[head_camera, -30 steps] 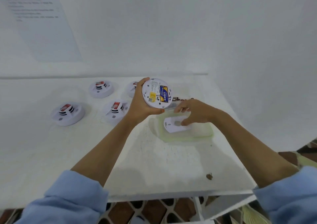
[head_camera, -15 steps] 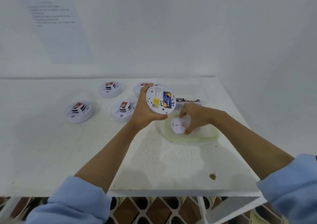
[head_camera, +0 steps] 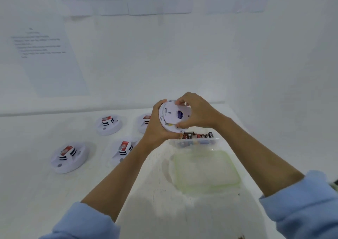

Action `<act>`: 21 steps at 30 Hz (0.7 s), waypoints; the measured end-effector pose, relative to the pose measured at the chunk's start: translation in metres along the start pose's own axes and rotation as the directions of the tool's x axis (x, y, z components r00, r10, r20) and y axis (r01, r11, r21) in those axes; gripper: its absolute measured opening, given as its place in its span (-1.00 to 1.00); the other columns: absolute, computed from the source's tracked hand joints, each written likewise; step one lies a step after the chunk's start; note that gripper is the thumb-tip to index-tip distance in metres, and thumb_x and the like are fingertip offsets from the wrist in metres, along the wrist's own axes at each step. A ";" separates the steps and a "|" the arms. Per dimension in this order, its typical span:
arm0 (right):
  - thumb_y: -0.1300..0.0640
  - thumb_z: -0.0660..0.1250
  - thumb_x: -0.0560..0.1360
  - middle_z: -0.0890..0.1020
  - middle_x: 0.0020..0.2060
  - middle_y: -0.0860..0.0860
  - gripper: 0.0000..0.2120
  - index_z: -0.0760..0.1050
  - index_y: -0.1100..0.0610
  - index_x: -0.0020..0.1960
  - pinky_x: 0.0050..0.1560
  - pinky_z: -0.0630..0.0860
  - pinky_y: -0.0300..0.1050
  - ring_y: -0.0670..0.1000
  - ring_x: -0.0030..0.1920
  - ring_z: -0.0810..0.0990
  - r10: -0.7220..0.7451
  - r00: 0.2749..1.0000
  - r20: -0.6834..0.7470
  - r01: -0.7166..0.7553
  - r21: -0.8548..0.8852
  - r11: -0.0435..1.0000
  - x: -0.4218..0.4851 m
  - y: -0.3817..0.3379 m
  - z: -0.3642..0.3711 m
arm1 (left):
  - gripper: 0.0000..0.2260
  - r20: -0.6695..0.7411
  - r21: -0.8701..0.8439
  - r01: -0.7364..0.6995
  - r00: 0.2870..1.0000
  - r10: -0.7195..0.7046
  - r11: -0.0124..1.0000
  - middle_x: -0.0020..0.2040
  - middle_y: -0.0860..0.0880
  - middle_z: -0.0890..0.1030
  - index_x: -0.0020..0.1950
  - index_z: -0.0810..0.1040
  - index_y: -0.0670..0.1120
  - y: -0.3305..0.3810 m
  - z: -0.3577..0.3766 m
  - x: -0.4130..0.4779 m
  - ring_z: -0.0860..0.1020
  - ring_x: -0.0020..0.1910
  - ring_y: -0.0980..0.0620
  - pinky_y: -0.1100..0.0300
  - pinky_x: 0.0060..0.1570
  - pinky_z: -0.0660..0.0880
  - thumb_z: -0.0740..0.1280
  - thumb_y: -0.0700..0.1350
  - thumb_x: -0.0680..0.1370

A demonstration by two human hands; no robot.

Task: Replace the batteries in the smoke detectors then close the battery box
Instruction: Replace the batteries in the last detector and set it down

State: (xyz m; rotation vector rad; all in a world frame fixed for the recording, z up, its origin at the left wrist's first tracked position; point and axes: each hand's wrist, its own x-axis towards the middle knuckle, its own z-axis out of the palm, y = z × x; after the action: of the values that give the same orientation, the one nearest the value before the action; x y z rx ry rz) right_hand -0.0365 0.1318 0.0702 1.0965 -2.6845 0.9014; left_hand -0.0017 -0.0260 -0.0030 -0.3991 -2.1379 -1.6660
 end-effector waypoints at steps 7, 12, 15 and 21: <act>0.14 0.54 0.22 0.43 -0.01 -0.09 -0.43 0.45 0.11 0.19 0.06 0.36 -0.24 -0.03 0.08 0.43 -0.017 1.000 0.020 0.016 0.019 1.000 0.016 0.019 0.001 | -0.15 0.035 -0.055 0.059 0.998 -0.057 0.997 0.27 0.03 0.40 0.28 0.24 0.11 -0.012 0.006 0.018 0.45 0.23 0.18 0.37 0.06 0.46 0.55 -0.11 0.07; 0.15 0.53 0.24 0.40 -0.01 -0.09 -0.41 0.44 0.11 0.23 0.09 0.36 -0.22 -0.05 0.08 0.39 -0.035 0.996 0.078 0.033 0.024 0.999 0.024 0.027 -0.006 | -0.12 0.046 -0.091 0.084 0.996 -0.080 0.992 0.22 0.09 0.40 0.32 0.20 -0.01 -0.016 0.012 0.028 0.47 0.13 0.32 0.39 -0.01 0.47 0.52 -0.32 0.11; 0.15 0.53 0.25 0.38 -0.01 -0.09 -0.40 0.43 0.11 0.25 0.05 0.35 -0.27 -0.05 0.07 0.37 -0.039 0.994 0.104 0.038 0.015 0.999 0.026 0.032 -0.008 | -0.11 0.041 -0.091 0.082 0.996 -0.079 0.993 0.21 0.09 0.39 0.32 0.20 -0.01 -0.016 0.015 0.031 0.47 0.12 0.32 0.39 -0.03 0.48 0.53 -0.32 0.09; 0.11 0.51 0.32 0.34 0.04 -0.06 -0.40 0.42 0.11 0.32 0.16 0.34 -0.22 -0.05 0.13 0.34 -0.058 0.989 0.135 0.048 0.070 0.996 0.023 0.039 -0.015 | -0.11 0.019 -0.087 0.076 0.997 -0.075 0.993 0.22 0.12 0.39 0.30 0.23 0.04 -0.012 0.019 0.034 0.46 0.15 0.28 0.32 -0.01 0.51 0.56 -0.18 0.06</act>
State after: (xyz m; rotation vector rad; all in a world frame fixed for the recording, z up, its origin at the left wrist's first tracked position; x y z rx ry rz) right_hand -0.0816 0.1482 0.0710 1.2822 -2.7361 0.9464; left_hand -0.0398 -0.0116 -0.0013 -0.3621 -2.1212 -1.8086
